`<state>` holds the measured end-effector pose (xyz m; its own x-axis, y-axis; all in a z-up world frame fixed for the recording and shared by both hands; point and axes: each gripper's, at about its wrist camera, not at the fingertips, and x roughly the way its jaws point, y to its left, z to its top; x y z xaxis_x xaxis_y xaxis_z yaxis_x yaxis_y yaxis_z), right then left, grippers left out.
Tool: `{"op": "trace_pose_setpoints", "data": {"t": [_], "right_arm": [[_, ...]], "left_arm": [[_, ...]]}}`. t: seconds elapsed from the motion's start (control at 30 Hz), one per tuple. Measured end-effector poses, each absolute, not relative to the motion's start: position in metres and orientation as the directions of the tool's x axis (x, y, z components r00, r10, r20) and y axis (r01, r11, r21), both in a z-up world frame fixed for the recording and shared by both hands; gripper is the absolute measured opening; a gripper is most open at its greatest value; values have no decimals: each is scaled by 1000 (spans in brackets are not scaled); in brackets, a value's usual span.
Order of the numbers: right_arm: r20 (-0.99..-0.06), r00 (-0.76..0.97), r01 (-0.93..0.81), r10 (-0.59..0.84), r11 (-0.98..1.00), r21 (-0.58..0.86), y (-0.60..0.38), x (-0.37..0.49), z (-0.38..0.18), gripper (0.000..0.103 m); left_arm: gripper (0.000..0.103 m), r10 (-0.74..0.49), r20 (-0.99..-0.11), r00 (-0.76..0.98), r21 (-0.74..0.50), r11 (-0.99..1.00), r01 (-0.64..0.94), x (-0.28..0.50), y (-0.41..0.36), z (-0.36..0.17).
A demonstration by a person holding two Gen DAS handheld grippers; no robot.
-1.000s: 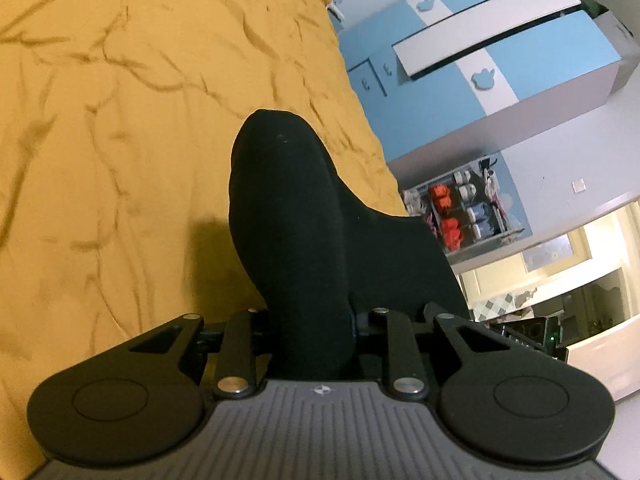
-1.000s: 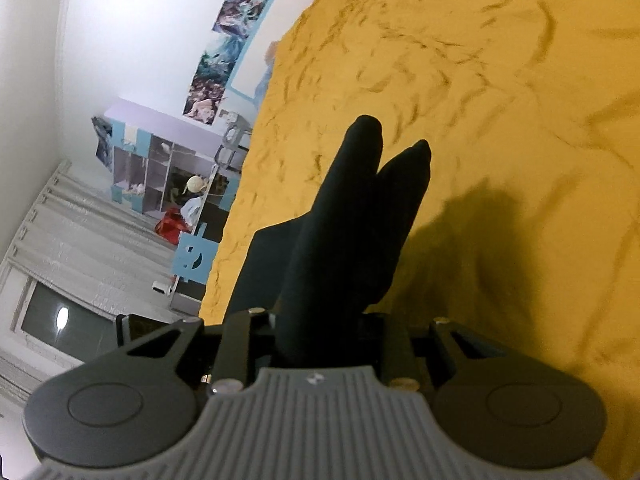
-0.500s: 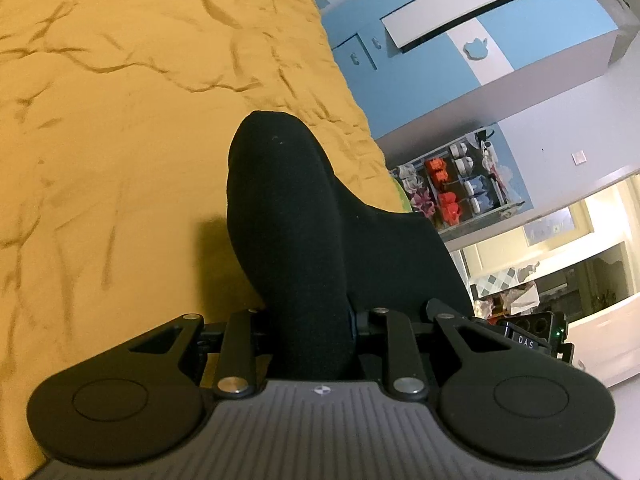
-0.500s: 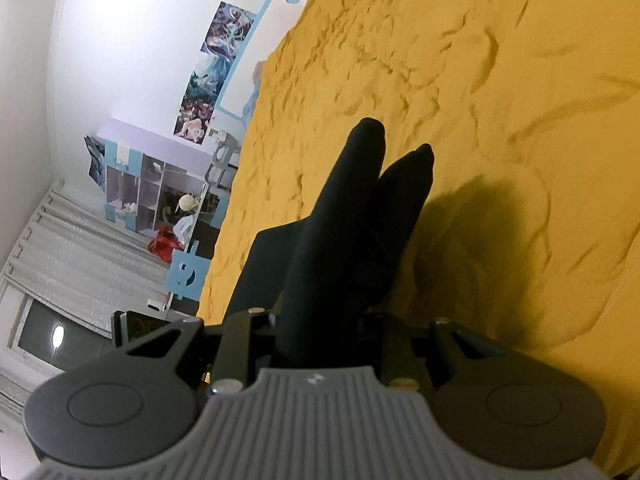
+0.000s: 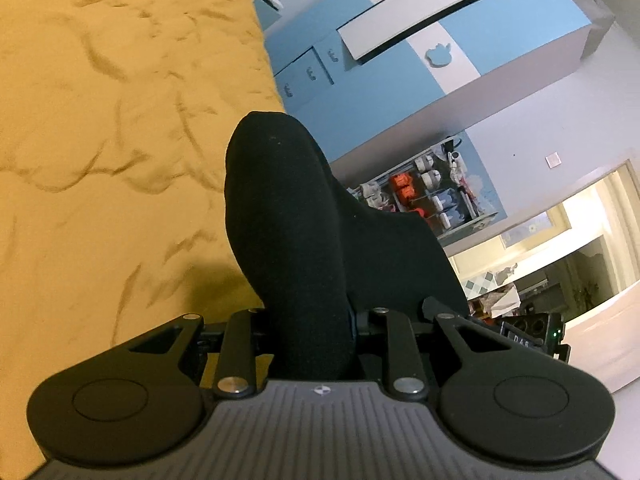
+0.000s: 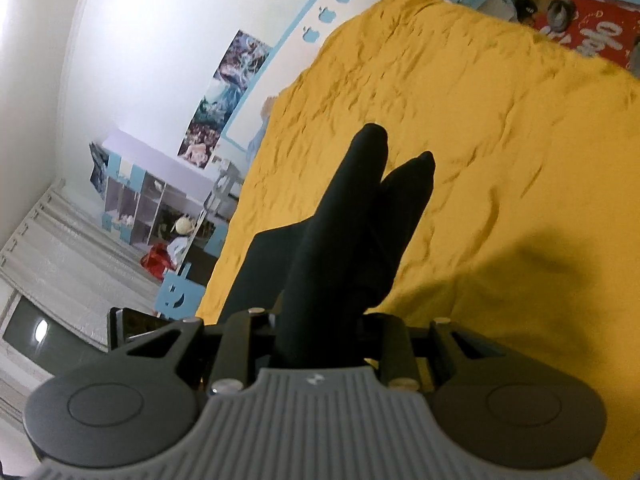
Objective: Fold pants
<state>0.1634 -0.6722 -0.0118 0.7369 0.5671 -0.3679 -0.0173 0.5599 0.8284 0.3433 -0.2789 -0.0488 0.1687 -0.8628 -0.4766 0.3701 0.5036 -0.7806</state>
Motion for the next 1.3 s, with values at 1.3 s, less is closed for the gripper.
{"op": "trace_pose_setpoints", "data": {"t": [1.3], "right_arm": [[-521,704,187,483,583,791,-747,141,-144,35]], "left_arm": [[59,-747,-659,84,-662,630,405,322,-297,-137]]}}
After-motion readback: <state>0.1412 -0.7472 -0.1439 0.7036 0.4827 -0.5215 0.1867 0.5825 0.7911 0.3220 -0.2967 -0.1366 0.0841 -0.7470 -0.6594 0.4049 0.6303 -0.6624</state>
